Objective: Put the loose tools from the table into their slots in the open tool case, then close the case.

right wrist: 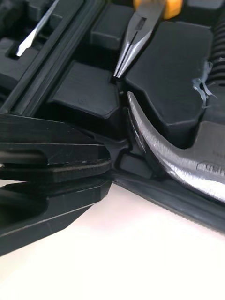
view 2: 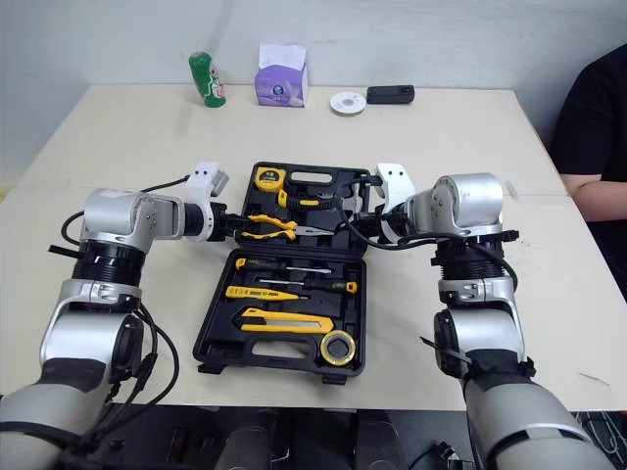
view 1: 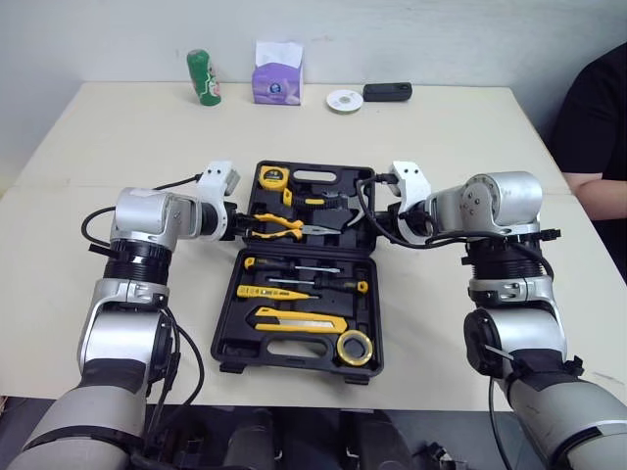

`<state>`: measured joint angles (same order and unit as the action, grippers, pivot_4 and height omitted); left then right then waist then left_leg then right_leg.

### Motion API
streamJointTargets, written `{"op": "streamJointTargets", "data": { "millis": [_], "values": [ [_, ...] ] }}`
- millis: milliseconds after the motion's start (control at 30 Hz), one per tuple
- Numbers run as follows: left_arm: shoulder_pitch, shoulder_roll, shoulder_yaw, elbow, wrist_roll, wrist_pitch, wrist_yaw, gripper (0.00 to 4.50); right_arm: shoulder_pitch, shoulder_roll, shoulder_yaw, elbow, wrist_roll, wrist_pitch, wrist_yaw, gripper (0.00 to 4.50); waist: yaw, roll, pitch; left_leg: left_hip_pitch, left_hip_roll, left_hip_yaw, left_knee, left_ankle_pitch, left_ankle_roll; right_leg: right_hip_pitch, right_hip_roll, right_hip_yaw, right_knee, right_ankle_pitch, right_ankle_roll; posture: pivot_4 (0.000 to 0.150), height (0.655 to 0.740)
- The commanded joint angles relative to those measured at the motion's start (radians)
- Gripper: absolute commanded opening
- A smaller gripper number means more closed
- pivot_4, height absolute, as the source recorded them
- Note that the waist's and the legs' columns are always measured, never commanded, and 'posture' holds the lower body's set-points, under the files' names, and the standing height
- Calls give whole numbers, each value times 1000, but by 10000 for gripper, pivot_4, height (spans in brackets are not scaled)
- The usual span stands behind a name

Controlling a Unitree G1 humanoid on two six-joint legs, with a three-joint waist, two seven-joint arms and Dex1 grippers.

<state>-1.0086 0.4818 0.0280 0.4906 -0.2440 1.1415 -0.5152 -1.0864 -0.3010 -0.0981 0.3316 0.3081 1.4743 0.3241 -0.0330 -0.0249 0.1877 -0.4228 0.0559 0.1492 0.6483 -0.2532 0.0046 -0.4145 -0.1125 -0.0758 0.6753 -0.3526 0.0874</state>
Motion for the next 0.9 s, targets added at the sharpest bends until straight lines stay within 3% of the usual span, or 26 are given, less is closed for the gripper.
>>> {"op": "streamJointTargets", "data": {
  "millis": [33, 267, 400, 600, 667, 900],
  "values": [
    [21, 18, 56, -120, -23, -84, -3, 2895, 19, -5, -14, -107, 17, -138, 27, 0, -1, 0, 0, 0, 0, 0, -1, 0, 0, 0, 0, 0, 0, 0, 0, 1500, 7400],
    [204, 10, 138, -280, 18, -430, 82, 2675, 184, -68, 46, -307, 4, -470, 128, 0, -1, -1, 1, -1, 0, 1, -2, 0, 0, -1, 2, 0, -3, 0, 0, 1500, 7400],
    [314, -12, 179, -344, 42, -640, 162, 2440, 325, -96, 89, -341, -70, -777, 161, 0, 3, -1, 1, -2, 0, 1, -3, 0, 0, -1, 2, 0, -4, 1, 1, 1500, 7400],
    [500, -14, 177, -368, 99, -1093, 171, 1930, 502, -189, 179, -204, -299, -1359, 102, 0, 3, -1, 1, -1, 0, 1, -2, 0, 0, 0, 1, 0, -11, 1, 2, 1500, 7400],
    [551, -9, 176, -365, 130, -1162, 203, 1930, 545, -223, 206, -148, -378, -1548, 60, 0, 3, -1, 1, -1, 0, 1, -2, 0, 0, 1, 0, -1, -12, 1, 2, 1500, 7400],
    [649, 52, 141, -286, 265, -1457, 231, 1930, 623, -296, 278, 8, -579, -1958, -81, 0, 1, -1, 1, 2, 2, 1, 0, 0, 1, 4, 0, -1, -12, 3, 1, 1500, 7400]
  ]
}}
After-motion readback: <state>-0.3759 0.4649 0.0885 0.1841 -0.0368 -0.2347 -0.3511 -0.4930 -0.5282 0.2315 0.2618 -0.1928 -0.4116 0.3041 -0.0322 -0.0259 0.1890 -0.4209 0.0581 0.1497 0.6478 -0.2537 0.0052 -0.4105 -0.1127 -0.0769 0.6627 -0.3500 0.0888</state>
